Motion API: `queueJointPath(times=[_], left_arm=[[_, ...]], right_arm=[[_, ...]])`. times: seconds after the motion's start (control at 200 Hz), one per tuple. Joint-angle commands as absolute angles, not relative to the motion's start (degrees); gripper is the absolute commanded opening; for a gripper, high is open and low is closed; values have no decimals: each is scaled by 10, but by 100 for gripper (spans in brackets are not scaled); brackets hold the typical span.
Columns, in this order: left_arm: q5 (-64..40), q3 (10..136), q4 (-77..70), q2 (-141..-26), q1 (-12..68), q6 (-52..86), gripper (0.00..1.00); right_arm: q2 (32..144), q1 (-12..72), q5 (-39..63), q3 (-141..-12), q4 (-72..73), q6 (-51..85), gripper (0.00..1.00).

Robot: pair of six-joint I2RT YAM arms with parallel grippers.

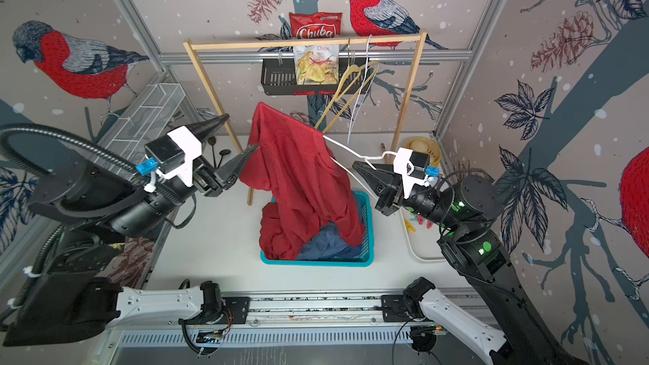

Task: Remove the clothespins securing t-shirts to the hanger
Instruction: Remove the T-shirt from the hanger.

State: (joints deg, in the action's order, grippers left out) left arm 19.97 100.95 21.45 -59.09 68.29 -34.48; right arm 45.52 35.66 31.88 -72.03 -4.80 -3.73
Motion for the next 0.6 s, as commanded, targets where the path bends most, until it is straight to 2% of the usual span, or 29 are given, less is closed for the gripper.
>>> queueJointPath(times=[0.0, 0.32, 0.595], left_arm=[[235, 1002, 203, -589, 682, -336, 64], [259, 989, 200, -584, 682, -340, 65], [272, 979, 196, -587, 681, -344, 65]], right_arm=[[476, 357, 292, -759, 4, -29, 0], [505, 357, 232, -856, -24, -52, 0], [494, 357, 195, -853, 5, -45, 0]])
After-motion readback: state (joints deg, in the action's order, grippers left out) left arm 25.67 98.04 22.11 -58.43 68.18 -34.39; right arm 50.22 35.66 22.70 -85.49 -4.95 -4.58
